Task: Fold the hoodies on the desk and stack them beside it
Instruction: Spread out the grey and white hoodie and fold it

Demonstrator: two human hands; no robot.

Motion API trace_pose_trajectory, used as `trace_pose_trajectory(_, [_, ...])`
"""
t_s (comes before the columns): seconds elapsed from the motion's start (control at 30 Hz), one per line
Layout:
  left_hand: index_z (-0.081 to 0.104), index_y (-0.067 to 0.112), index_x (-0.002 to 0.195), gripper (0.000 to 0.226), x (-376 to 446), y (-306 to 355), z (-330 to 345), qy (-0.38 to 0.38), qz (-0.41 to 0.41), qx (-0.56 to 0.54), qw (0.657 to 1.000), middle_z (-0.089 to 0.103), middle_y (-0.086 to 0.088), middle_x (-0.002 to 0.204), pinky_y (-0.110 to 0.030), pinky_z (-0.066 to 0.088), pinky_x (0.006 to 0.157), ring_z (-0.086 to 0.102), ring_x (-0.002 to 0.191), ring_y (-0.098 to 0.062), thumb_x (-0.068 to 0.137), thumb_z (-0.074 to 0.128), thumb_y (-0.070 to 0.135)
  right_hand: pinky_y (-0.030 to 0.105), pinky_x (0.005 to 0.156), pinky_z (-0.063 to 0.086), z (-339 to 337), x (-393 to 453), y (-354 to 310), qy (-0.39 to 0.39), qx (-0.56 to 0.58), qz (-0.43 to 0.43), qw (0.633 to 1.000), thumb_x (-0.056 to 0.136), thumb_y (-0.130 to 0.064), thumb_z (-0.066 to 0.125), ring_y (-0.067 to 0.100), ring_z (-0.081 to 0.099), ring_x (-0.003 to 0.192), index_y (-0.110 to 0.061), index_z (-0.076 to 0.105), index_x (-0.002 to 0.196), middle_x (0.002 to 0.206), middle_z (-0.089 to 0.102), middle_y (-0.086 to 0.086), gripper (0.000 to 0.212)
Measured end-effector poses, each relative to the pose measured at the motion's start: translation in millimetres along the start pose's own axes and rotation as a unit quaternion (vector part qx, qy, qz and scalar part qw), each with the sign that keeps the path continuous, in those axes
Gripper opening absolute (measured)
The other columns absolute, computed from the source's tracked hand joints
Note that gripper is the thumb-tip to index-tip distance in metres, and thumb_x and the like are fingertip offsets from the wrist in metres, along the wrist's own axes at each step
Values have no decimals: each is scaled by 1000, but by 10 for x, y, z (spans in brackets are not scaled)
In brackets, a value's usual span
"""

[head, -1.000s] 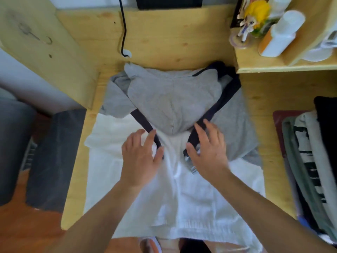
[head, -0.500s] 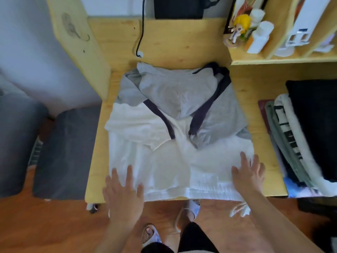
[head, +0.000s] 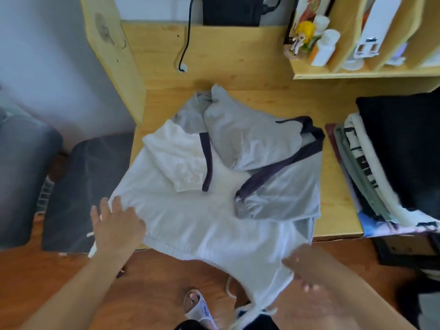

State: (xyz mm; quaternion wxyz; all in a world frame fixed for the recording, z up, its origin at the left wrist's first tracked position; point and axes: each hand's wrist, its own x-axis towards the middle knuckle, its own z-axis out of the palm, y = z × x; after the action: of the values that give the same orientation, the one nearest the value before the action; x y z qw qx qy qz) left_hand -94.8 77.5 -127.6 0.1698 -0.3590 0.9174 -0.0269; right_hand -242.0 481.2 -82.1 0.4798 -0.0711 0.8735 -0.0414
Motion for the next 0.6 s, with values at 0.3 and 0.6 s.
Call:
trace_pose_trajectory(0.3, [14,44,160,63,141,1672,174,-16,-9,-216,976,8,-8,171,-71,19,116,13,153,-44,101,7,66,49,123,14,-1606,1700,-916,286,-189,-231,911,102,-56,32,31,6,153,-32,21,158,167,10,4,62])
trace_pose_trajectory(0.6, [36,40,153,65,979,1864,161,73,46,-120,989,25,-6,166,-77,18,109,20,148,-48,93,37,65,52,123,-12,-1665,2224,-414,275,-121,-86,950,93,-72,4,24,-21,153,-43,-8,158,167,-18,-10,72])
